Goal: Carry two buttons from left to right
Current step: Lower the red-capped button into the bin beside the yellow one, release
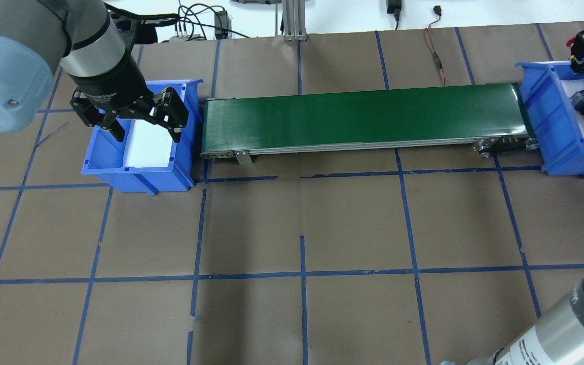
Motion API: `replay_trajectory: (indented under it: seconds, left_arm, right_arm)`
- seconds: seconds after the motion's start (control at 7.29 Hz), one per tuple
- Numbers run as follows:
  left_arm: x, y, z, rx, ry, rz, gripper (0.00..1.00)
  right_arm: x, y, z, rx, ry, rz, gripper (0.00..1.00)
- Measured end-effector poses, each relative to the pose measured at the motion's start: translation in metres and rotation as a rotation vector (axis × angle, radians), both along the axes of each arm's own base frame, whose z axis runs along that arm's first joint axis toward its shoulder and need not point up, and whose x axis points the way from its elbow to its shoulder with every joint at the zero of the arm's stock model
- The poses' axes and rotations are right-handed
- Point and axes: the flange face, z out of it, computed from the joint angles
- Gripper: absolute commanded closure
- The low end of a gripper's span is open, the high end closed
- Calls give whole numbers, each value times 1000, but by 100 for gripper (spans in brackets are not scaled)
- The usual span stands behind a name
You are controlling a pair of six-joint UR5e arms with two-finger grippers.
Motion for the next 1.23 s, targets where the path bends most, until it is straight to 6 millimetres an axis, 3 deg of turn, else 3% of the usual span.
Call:
replay_trajectory:
  seconds: [0.27,0.69,0.82,1.23]
  left_arm:
    - [0,0,0,0,0,0,0]
    - [0,1,0,1,0,-1,0]
    - [0,1,0,2,0,-1,0]
    - [-1,1,0,2,0,-2,0]
  right_arm:
    - [-38,-4,-37,6,-2,10,77]
    - [-70,-6,-89,48,-39,7,74]
    - [-74,-7,-104,62,-53,5,66]
    - [-77,-8,-116,74,-65,-3,12]
